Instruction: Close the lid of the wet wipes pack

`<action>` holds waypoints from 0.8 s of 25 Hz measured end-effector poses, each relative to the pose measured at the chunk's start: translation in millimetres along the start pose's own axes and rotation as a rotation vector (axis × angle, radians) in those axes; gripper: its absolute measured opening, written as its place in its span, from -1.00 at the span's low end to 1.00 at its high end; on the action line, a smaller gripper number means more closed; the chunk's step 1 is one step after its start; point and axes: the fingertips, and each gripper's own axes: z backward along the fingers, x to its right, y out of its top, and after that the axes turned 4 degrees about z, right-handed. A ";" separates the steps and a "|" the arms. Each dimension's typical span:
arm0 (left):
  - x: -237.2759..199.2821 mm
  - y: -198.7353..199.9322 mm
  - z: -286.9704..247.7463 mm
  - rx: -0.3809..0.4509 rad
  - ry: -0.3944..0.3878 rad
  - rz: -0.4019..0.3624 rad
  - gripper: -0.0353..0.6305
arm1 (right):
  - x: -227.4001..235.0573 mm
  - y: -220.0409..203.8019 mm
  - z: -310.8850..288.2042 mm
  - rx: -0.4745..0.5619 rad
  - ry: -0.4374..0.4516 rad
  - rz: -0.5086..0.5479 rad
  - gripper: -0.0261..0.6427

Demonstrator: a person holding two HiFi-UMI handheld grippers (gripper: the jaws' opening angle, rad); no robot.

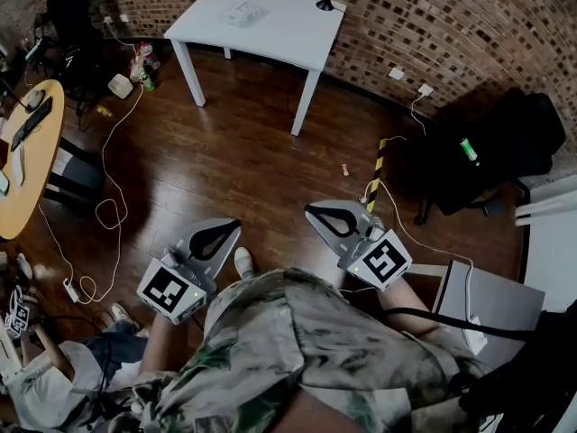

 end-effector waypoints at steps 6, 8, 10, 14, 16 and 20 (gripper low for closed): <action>67.2 -2.1 -26.3 -0.029 0.025 -0.015 -0.89 | -4.9 -19.9 60.3 0.026 0.036 -0.009 -0.92; 87.0 -5.4 -28.4 -0.029 0.042 -0.006 -0.89 | -8.6 -23.9 76.0 0.035 0.051 -0.002 -0.92; 103.8 -10.4 -28.0 -0.038 0.061 -0.002 -0.89 | -12.8 -27.8 87.0 0.037 0.068 -0.001 -0.92; 135.8 -19.5 -28.4 -0.054 0.066 0.010 -0.89 | -27.3 -34.1 108.5 0.046 0.086 -0.012 -0.92; 149.3 -23.1 -31.0 -0.052 0.066 0.013 -0.89 | -34.0 -38.3 116.4 0.041 0.101 -0.021 -0.92; 170.0 -27.6 -33.3 -0.045 0.065 0.011 -0.89 | -47.7 -40.9 125.9 0.042 0.130 -0.022 -0.92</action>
